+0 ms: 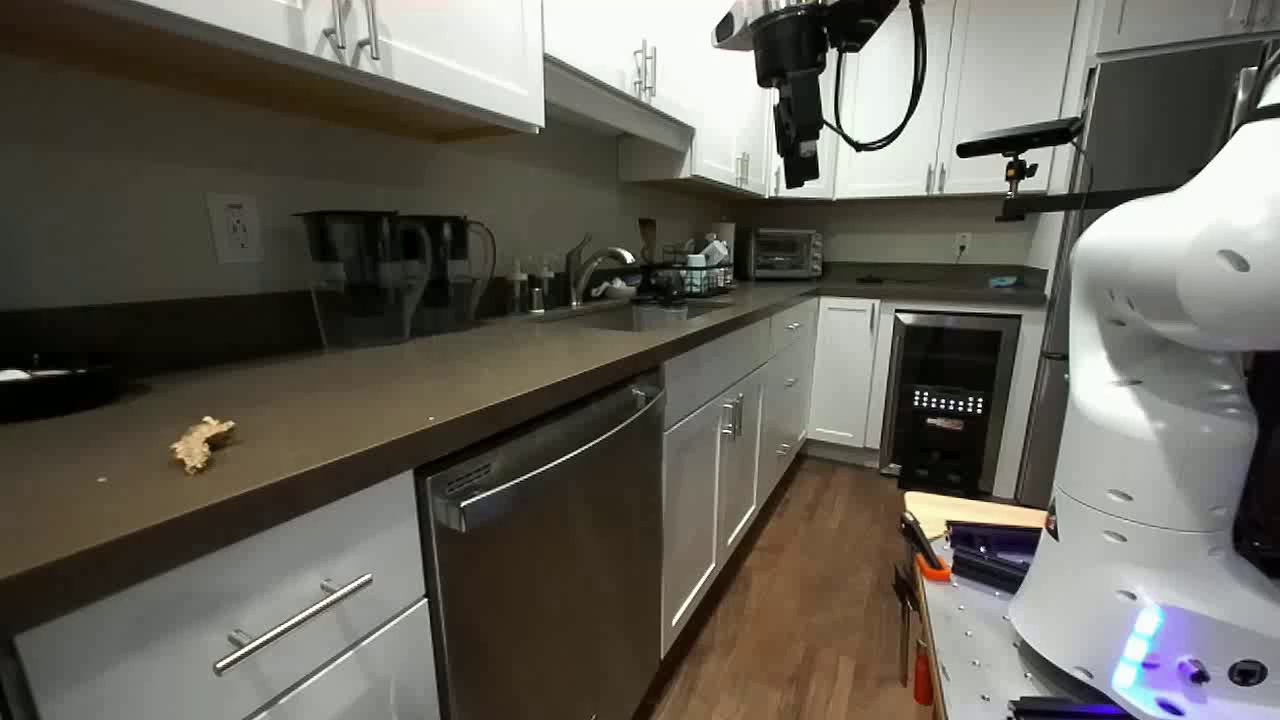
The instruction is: Open the white bin
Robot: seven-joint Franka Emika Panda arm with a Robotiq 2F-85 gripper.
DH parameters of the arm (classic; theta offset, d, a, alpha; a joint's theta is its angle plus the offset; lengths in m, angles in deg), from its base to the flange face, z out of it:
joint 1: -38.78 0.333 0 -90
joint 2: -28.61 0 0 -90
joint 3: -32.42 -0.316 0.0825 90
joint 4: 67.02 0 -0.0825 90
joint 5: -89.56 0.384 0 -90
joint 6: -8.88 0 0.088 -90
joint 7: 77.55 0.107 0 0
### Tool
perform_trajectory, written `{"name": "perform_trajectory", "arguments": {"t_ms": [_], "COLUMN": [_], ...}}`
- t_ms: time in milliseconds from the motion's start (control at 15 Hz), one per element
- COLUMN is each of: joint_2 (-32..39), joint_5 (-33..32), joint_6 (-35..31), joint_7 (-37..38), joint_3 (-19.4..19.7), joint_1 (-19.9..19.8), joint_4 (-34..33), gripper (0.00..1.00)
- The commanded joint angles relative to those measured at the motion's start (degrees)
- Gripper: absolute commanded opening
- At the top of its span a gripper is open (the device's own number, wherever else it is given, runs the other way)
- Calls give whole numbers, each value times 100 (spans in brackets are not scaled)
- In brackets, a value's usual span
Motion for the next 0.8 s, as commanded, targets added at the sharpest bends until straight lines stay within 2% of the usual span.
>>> {"name": "perform_trajectory", "arguments": {"t_ms": [0,533,733], "joint_2": [3,3,-156], "joint_5": [-9,-9,164], "joint_6": [18,18,-120], "joint_7": [14,14,7], "joint_3": [22,22,53], "joint_1": [34,34,93], "joint_4": [-17,-17,437], "gripper": [100,100,100]}}
